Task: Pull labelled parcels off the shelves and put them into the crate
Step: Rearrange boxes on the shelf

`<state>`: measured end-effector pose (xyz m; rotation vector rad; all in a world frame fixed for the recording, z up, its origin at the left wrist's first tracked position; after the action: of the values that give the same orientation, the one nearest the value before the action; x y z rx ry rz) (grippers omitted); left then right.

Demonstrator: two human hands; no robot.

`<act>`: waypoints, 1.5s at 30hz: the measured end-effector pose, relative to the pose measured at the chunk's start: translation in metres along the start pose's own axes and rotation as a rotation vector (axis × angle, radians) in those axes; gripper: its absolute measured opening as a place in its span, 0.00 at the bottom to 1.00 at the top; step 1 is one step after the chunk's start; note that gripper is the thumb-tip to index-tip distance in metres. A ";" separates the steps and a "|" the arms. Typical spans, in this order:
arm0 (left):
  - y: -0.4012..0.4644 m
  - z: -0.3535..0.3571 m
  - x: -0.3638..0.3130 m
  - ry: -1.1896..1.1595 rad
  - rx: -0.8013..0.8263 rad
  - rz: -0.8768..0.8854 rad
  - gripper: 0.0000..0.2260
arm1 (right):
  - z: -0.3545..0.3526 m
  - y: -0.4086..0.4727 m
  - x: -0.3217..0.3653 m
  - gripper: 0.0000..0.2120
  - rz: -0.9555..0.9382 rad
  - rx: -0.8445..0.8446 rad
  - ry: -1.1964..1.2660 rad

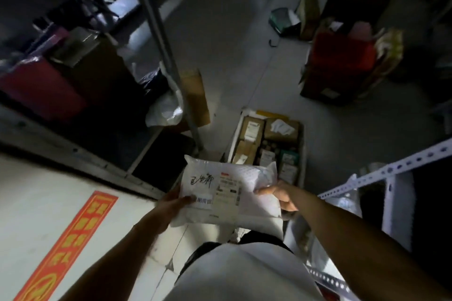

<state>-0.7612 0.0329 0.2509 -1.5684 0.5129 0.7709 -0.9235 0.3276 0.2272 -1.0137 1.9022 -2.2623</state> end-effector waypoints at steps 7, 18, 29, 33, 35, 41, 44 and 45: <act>0.082 0.031 -0.062 0.105 0.061 -0.023 0.14 | -0.040 0.014 0.018 0.36 -0.056 -0.117 0.277; 0.240 0.068 -0.142 0.343 0.241 -0.067 0.12 | -0.105 0.082 0.057 0.46 -0.042 -0.413 0.472; 0.514 0.104 -0.144 0.448 0.249 -0.218 0.12 | -0.192 0.292 0.156 0.42 0.035 -0.638 0.341; 0.613 0.104 -0.116 0.560 0.267 -0.233 0.14 | -0.215 0.399 0.169 0.42 -0.016 -0.637 0.207; 0.651 0.104 -0.104 0.615 0.253 -0.198 0.13 | -0.223 0.443 0.174 0.41 -0.055 -0.637 0.171; 0.711 0.101 -0.085 0.828 0.099 -0.074 0.19 | -0.217 0.529 0.175 0.43 -0.141 -0.694 -0.054; 0.706 0.104 -0.091 0.941 0.037 0.078 0.26 | -0.202 0.536 0.175 0.46 -0.116 -0.722 -0.262; 0.705 0.104 -0.090 0.945 0.041 0.112 0.26 | -0.199 0.536 0.175 0.46 -0.102 -0.735 -0.297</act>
<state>-1.3433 0.0207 -0.1690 -1.8198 1.2924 0.0406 -1.3622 0.2918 -0.1776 -1.4244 2.6153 -1.3119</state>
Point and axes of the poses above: each hand's wrist, its own y-axis towards the middle knuckle, its own z-axis out of the palm, x = y × z, the point moved 3 cm from there along y, towards the middle knuckle, and after that the axes turned 9 degrees about y, right-handed, at the moved point
